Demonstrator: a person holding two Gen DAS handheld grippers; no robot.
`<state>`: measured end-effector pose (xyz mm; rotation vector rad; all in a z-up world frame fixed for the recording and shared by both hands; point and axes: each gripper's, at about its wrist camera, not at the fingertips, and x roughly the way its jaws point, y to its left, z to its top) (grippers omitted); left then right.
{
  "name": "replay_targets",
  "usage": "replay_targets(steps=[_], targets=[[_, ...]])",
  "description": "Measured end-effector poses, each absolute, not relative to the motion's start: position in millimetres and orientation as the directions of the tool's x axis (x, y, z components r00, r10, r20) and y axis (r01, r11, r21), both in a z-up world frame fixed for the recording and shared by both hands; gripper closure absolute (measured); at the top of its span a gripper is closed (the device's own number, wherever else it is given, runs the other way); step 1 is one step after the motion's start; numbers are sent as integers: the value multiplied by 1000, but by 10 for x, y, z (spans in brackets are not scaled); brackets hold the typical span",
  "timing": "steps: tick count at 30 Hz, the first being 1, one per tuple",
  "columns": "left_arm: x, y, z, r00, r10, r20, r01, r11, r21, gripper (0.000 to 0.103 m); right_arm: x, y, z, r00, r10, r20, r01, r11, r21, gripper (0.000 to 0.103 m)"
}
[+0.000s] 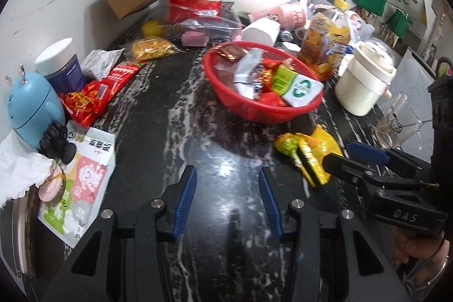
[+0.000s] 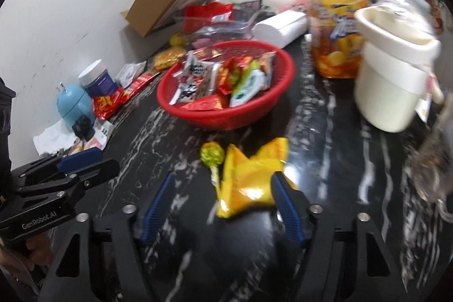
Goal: Organize snacks
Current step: 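Grasp the green lollipop by its stick with the right gripper, then grasp the yellow packet with the left gripper and lift it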
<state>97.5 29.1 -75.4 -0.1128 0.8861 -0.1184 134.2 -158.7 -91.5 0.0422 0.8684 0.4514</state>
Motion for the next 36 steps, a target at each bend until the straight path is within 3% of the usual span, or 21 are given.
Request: replay_targets(steps=[4, 9, 15, 19, 36], targets=[[1032, 419, -782, 632, -128, -764, 36, 990, -135, 58, 1503, -1389, -995, 521, 438, -733, -410, 881, 235, 48], [1098, 551, -823, 633, -119, -765, 19, 990, -138, 58, 1670, -1190, -1106, 503, 406, -763, -422, 886, 193, 50], [1151, 638, -844, 634, -128, -763, 9, 987, -157, 58, 1780, -1045, -1223, 498, 351, -793, -434, 892, 123, 61], [1162, 636, -845, 636, -129, -761, 9, 987, -160, 58, 1803, -999, -1271, 511, 316, -800, -430, 899, 81, 78], [1164, 216, -706, 632, -211, -745, 93, 976, -198, 58, 1330, -1538, -765, 584, 401, -706, -406, 897, 174, 80]])
